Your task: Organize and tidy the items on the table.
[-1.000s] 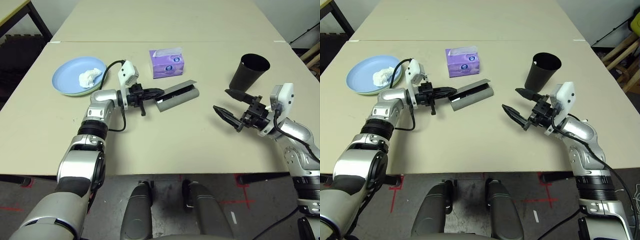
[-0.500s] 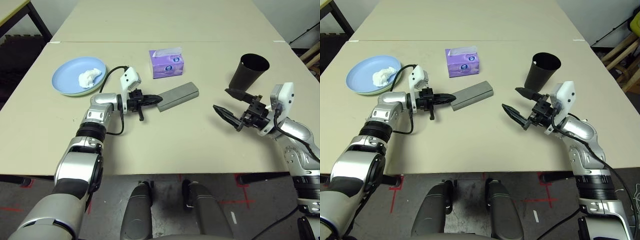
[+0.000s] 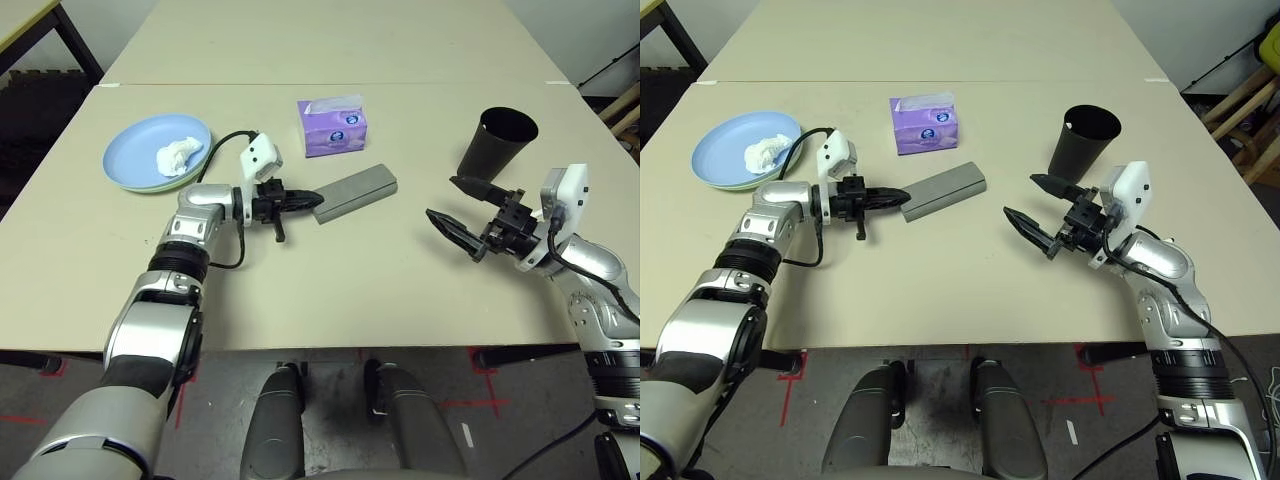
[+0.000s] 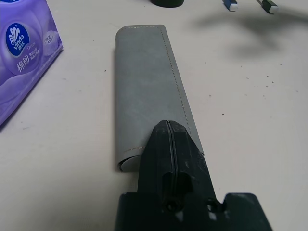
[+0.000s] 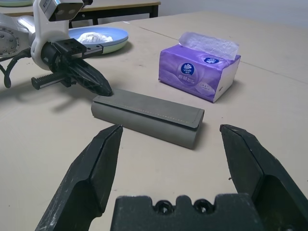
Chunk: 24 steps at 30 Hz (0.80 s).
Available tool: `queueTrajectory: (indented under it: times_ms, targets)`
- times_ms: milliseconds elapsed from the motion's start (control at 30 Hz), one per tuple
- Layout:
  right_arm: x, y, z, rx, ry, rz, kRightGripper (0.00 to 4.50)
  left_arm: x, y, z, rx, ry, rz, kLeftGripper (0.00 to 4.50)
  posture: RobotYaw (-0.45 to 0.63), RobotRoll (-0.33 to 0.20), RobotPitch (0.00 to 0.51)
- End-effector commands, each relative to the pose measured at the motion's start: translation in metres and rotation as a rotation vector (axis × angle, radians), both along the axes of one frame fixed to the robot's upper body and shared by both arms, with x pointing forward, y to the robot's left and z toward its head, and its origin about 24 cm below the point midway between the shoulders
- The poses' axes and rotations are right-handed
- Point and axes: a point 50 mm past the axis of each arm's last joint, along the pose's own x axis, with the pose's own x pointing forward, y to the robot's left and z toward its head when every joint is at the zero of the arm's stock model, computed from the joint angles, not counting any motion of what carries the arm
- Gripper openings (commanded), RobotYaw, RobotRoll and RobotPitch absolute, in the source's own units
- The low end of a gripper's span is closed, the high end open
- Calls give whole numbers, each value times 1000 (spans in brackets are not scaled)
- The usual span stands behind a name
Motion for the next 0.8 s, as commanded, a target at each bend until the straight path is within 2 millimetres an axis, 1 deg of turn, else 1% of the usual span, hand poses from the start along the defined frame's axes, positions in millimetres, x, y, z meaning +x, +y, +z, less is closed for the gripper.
queueTrajectory:
  times_ms: [33, 300, 467, 533, 600, 700, 733, 767, 800]
  targets:
    - [0, -1, 1, 0, -8, -3, 4500, 1, 1, 5, -54, -50, 26, 25, 40, 0, 207]
    - [3, 1, 1, -1, -10, 3, 4500, -2, 1, 21, -197, -162, 2, 25, 50, 0, 199]
    - [4, 2, 2, 0, -14, 7, 4500, -4, 1, 31, -221, -169, -44, 25, 52, 0, 192]
    - [5, 2, 3, 1, -17, 8, 4500, -7, -1, 31, -206, -153, -75, 388, 52, 0, 192]
    - [5, 2, 4, 1, -19, 8, 4500, -9, -2, 30, -192, -144, -106, 955, 51, 0, 187]
    - [5, 1, 4, 3, -22, 5, 4500, -16, -5, 26, -190, -139, -159, 2054, 51, 0, 187]
    - [5, 1, 4, 4, -21, 3, 4500, -18, -6, 25, -193, -145, -177, 2510, 48, 0, 185]
    - [5, 0, 4, 5, -21, 1, 4500, -21, -8, 24, -193, -150, -198, 2825, 47, 0, 185]
    - [5, 0, 4, 5, -20, 0, 4500, -22, -9, 22, -192, -152, -212, 3341, 47, 0, 185]
